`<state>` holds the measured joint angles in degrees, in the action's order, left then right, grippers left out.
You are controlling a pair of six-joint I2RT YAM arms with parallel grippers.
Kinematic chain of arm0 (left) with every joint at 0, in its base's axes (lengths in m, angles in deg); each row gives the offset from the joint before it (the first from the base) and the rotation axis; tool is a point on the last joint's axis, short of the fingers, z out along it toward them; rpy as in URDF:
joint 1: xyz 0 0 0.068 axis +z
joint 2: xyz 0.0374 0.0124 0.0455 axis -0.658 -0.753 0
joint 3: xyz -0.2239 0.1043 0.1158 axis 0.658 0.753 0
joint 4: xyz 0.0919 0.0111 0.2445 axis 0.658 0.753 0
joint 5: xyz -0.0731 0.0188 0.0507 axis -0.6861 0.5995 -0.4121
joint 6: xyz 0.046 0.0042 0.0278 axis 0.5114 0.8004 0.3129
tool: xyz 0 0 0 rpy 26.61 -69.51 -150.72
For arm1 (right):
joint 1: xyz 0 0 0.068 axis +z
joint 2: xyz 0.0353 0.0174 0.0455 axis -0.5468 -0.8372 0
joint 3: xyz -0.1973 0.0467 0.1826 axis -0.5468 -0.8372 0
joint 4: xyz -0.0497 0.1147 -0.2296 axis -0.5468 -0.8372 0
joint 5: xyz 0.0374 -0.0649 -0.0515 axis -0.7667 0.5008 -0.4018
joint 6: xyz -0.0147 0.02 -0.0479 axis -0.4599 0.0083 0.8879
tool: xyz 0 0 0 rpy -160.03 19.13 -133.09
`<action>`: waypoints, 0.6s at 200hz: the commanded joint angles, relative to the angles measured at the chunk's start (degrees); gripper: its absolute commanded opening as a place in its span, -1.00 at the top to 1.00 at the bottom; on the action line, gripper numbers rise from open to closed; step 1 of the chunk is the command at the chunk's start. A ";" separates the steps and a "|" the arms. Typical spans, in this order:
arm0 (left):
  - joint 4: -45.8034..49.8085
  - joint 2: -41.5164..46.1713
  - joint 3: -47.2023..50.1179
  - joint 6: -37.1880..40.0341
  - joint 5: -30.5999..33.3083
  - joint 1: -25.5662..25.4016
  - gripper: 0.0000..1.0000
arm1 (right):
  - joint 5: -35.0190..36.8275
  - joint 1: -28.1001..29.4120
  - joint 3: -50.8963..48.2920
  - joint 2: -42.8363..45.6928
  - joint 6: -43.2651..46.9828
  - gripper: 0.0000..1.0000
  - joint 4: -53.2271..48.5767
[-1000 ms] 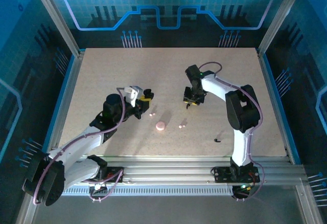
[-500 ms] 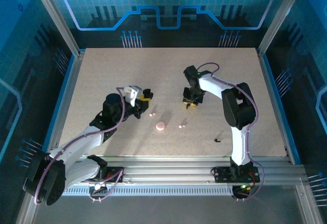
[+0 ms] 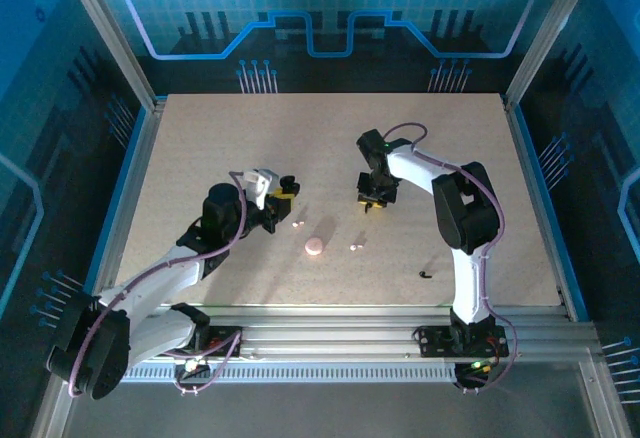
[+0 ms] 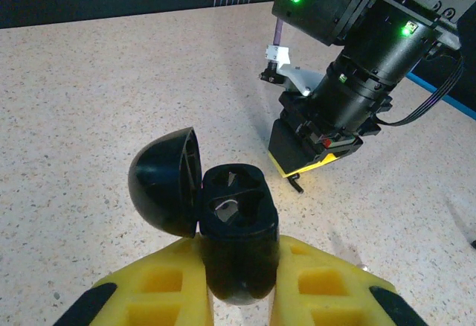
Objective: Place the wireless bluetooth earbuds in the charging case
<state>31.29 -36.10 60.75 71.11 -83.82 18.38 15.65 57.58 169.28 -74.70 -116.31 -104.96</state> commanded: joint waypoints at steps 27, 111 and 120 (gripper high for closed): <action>-0.79 -0.22 0.56 1.02 -0.09 0.62 0.79 | -0.01 1.33 1.17 -1.60 -0.42 0.38 -5.49; 0.23 1.43 0.61 1.51 0.37 0.98 0.79 | 1.71 1.41 3.16 -2.96 1.28 0.46 -6.87; 0.49 1.71 0.60 1.53 0.52 0.97 0.79 | 1.68 1.41 3.82 -3.46 1.65 0.43 -7.00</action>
<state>31.51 -36.12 60.81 71.16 -83.74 18.78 16.57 58.23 171.21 -75.79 -115.70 -110.09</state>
